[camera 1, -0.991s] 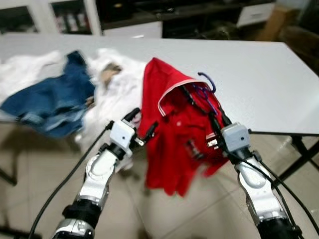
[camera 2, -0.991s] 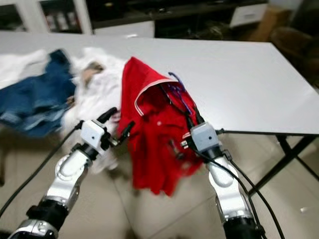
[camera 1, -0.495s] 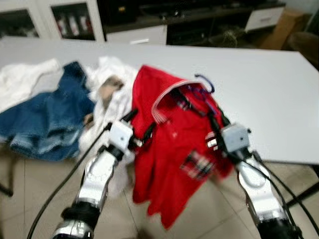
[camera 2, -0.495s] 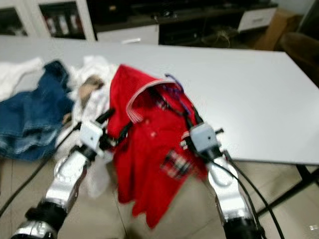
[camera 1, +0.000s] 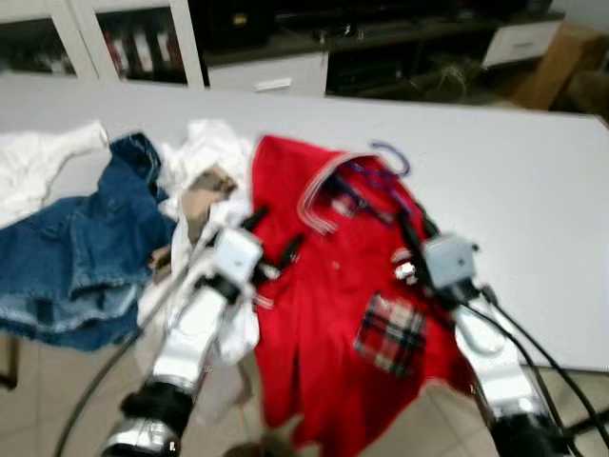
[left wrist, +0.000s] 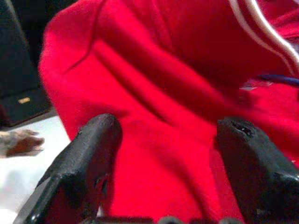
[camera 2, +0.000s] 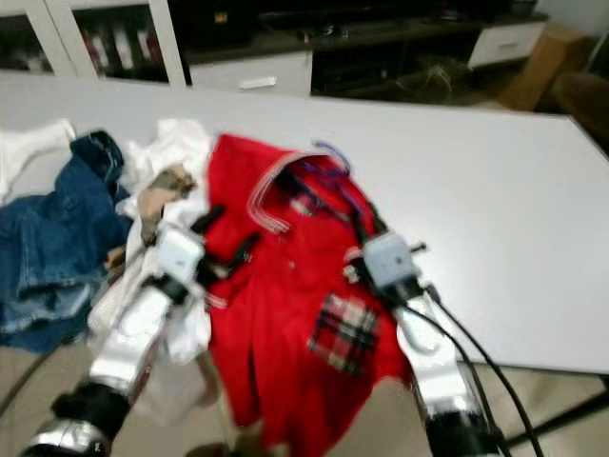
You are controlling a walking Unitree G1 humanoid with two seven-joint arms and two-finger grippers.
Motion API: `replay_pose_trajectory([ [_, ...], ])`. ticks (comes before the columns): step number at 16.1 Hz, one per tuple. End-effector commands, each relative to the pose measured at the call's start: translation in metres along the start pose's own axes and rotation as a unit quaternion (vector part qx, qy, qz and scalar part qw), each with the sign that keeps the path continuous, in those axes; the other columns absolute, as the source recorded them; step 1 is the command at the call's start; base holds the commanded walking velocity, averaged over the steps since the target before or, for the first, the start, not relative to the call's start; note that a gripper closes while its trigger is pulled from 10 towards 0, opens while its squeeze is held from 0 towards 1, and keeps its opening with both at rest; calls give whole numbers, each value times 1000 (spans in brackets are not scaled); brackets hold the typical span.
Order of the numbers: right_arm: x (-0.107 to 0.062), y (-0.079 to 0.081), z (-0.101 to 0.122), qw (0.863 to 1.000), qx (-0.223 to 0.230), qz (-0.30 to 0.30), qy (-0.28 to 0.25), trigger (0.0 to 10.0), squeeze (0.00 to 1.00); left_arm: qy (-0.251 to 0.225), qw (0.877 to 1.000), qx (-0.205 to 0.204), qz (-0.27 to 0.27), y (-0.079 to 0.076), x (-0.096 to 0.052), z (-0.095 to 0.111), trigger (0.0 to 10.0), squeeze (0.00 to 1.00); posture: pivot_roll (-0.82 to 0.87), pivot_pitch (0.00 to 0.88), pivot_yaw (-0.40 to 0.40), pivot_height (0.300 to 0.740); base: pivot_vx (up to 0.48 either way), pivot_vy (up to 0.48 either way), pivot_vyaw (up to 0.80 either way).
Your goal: Hang hanger
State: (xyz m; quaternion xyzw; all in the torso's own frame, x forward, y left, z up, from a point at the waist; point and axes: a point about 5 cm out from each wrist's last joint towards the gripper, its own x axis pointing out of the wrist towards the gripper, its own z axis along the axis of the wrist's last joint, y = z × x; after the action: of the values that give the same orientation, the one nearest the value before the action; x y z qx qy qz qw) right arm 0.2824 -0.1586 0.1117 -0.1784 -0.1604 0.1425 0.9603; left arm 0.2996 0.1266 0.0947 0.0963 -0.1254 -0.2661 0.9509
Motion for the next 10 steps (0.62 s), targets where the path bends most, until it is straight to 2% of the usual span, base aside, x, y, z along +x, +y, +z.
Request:
replay_pose_trajectory([
  [1, 1, -12, 6, 999, -4, -26, -18, 10000, 0, -6, 1000, -2, -10, -7, 4, 2, 10000, 0, 46, 0, 10, 740, 0, 0, 0],
  [10, 2, -9, 4, 1000, -2, -27, -15, 10000, 0, -27, 1000, 3, -1, 0, 11, 11, 10000, 0, 48, 0, 16, 740, 0, 0, 0],
])
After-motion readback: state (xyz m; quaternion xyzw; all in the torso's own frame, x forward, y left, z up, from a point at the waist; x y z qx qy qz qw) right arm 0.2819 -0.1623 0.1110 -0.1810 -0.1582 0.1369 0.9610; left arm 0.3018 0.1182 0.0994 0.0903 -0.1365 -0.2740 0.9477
